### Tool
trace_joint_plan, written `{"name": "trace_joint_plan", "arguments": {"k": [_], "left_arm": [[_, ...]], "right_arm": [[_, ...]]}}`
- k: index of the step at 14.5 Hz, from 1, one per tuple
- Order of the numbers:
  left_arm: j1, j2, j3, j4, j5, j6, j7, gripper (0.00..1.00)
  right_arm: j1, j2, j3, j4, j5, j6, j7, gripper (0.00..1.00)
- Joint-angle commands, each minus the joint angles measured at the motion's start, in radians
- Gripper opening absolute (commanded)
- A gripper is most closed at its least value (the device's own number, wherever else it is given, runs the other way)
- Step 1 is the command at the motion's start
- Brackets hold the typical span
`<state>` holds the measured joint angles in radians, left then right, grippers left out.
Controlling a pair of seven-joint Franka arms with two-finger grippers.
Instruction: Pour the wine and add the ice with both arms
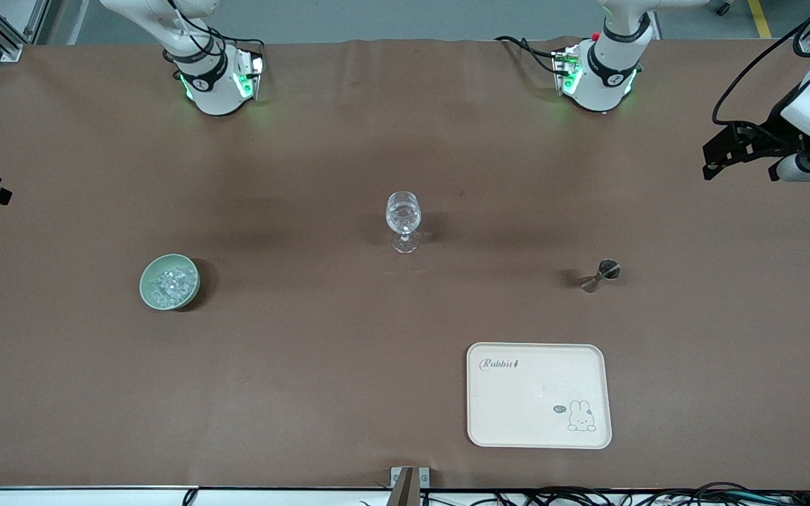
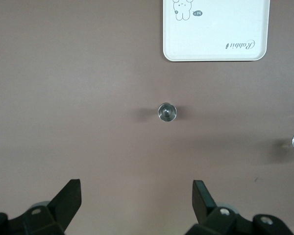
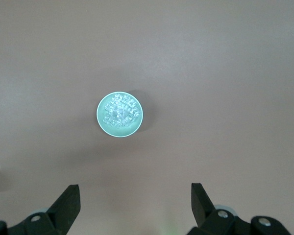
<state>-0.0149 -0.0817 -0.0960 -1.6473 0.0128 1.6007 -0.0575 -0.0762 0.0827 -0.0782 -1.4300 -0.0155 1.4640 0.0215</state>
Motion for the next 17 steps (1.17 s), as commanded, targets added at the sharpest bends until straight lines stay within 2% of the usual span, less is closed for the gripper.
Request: {"name": "trace_joint_plan", "arguments": {"k": [1,4,7,11,13,17], "left_arm": [[0.000,0.011,0.002,0.024,0.009,-0.011,0.016,1.00],[0.003,0.013,0.004,0.026,0.009,-0.011,0.019,1.00],[0.016,0.072,0.015,0.070,0.009,-0.011,0.018,1.00],[0.116,0.178,0.018,0.084,0.009,-0.010,0.120,1.00],[0.162,0.215,0.016,0.081,-0.008,-0.011,0.111,1.00],[0.242,0.298,0.016,0.074,-0.106,-0.011,0.088,1.00]], "right_arm": [[-0.010,-0.009,0.011,-0.006,-0.009,-0.004,-0.012,1.00],[-0.008,-0.008,0.012,-0.006,-0.006,0.010,-0.012,1.00],[-0.002,-0.008,0.017,-0.006,-0.006,-0.001,-0.011,1.00],[0.004,-0.009,0.018,-0.004,-0.007,0.001,-0.009,1.00],[0.007,-0.008,0.018,-0.004,-0.006,0.001,-0.005,1.00],[0.013,-0.008,0.018,-0.006,-0.007,0.012,-0.005,1.00]]}}
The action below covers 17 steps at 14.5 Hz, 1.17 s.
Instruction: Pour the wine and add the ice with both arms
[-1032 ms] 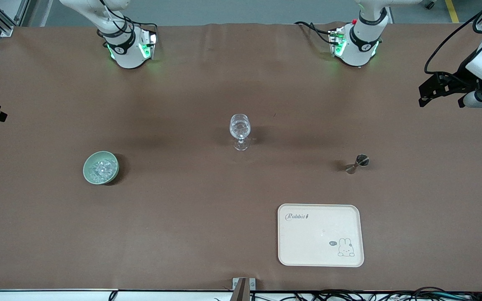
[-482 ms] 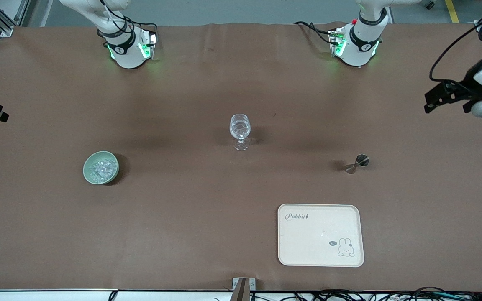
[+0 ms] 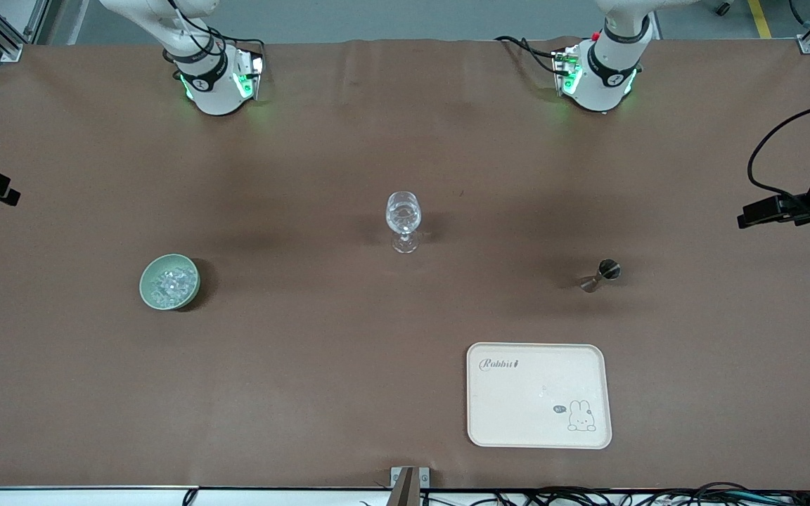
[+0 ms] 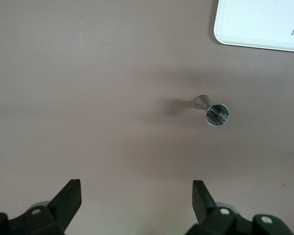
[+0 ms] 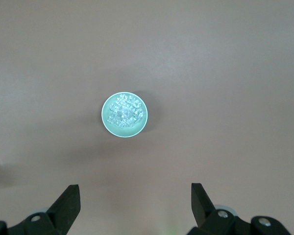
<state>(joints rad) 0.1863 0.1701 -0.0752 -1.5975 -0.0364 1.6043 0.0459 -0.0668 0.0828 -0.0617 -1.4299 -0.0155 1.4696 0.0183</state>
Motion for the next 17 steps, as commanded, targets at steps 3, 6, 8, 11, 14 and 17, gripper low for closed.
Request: {"name": "trace_joint_plan", "arguments": {"k": [3,6,8,11,14,17], "left_arm": [[0.097,0.132,-0.005,0.013,-0.144,-0.017,-0.085,0.99],[0.142,0.242,-0.005,0.007,-0.247,-0.017,-0.219,0.97],[0.145,0.298,-0.005,0.010,-0.311,-0.014,-0.317,0.97],[0.151,0.388,-0.005,0.010,-0.439,-0.010,-0.467,0.97],[0.150,0.483,-0.003,0.008,-0.558,-0.010,-0.535,0.98],[0.147,0.537,-0.003,0.011,-0.614,0.000,-0.535,0.93]], "right_arm": [[0.028,0.020,0.000,-0.058,-0.007,0.095,0.011,1.00],[0.039,0.058,0.000,-0.219,-0.007,0.308,0.078,1.00],[0.039,0.100,0.002,-0.312,-0.006,0.417,0.081,1.00],[0.036,0.166,0.002,-0.441,-0.004,0.637,0.083,1.00],[0.036,0.248,0.000,-0.562,0.020,0.877,0.114,1.00],[0.036,0.304,0.002,-0.584,0.023,0.919,0.123,0.97]]}}
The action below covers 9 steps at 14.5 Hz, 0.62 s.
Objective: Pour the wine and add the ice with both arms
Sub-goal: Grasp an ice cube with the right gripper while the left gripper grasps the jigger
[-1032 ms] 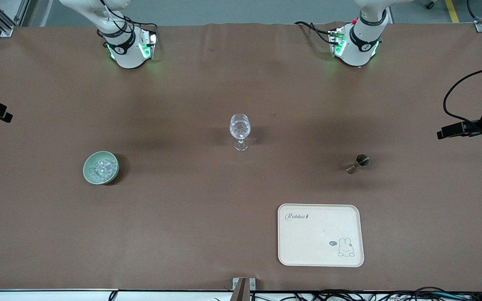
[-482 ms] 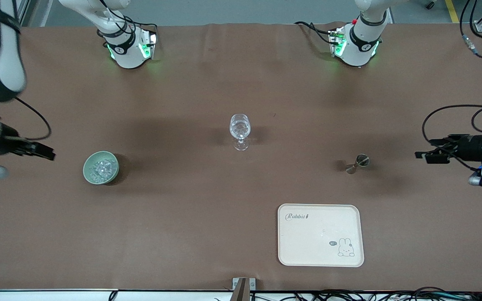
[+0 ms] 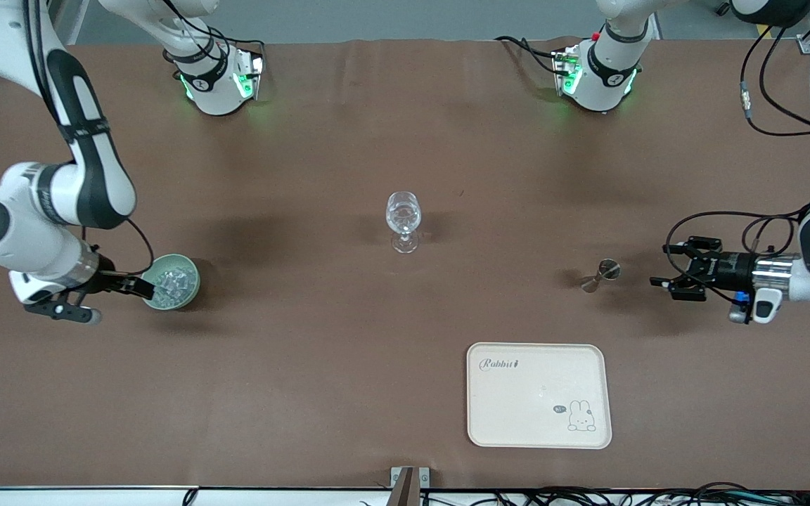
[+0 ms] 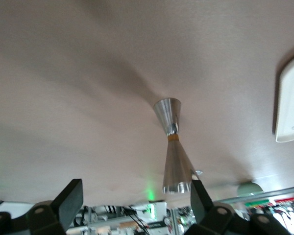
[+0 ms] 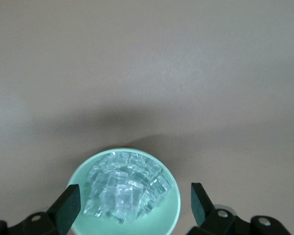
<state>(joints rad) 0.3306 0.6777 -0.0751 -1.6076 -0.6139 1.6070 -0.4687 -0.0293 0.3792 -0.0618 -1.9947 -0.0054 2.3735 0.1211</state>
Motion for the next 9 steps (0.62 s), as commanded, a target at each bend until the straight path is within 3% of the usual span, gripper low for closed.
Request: {"name": "trace_joint_plan", "arguments": {"k": [1,4,9], "left_arm": [[0.001,0.040,-0.003,0.021,-0.049,0.005,-0.022,0.93],[-0.005,0.080,-0.005,0.021,-0.107,0.013,-0.039,0.88],[-0.036,0.126,-0.009,0.020,-0.179,0.076,-0.080,0.86]], "right_arm": [[-0.001,0.016,0.002,-0.021,0.015,0.016,0.020,0.96],[0.011,0.030,0.002,-0.033,0.061,0.015,0.019,0.92],[0.017,0.033,0.002,-0.055,0.061,0.012,0.017,0.73]]}}
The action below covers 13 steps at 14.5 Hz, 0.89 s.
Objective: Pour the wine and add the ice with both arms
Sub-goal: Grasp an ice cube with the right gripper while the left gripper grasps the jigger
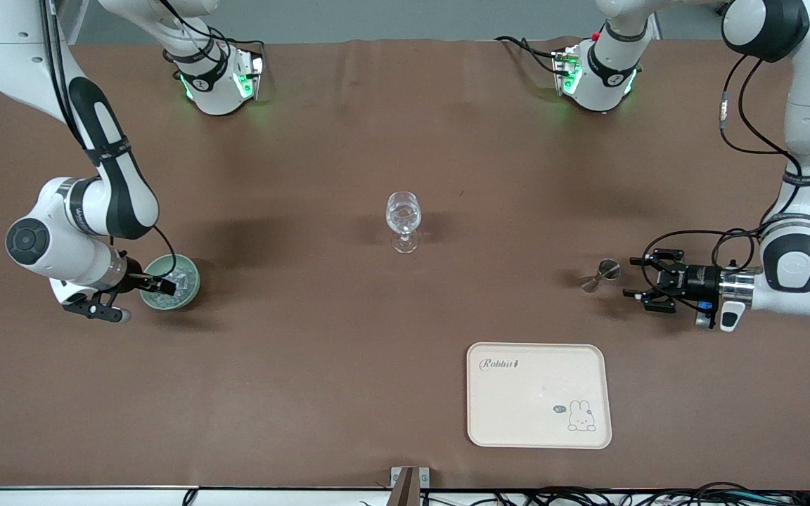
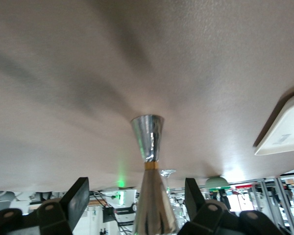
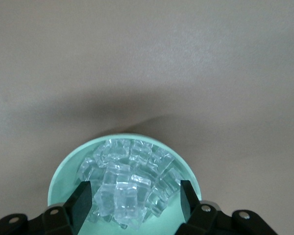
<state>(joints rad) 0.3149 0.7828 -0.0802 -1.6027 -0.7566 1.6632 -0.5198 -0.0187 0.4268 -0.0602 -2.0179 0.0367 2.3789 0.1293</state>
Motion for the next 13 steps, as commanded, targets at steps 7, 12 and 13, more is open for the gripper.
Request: {"name": "trace_joint_plan", "arguments": {"k": [7,12,13], "left_arm": [[-0.039,0.042,-0.006,-0.003,-0.070,0.026,-0.100,0.81],[-0.045,0.052,-0.010,-0.017,-0.070,0.024,-0.086,0.73],[-0.045,0.052,-0.012,-0.019,-0.070,0.020,-0.083,0.72]], "right_arm": [[0.006,-0.014,0.000,-0.048,0.019,0.008,0.009,0.53],[0.013,-0.014,0.000,-0.048,0.019,0.008,0.009,0.47],[0.013,-0.014,0.000,-0.048,0.019,0.008,0.009,0.45]]}}
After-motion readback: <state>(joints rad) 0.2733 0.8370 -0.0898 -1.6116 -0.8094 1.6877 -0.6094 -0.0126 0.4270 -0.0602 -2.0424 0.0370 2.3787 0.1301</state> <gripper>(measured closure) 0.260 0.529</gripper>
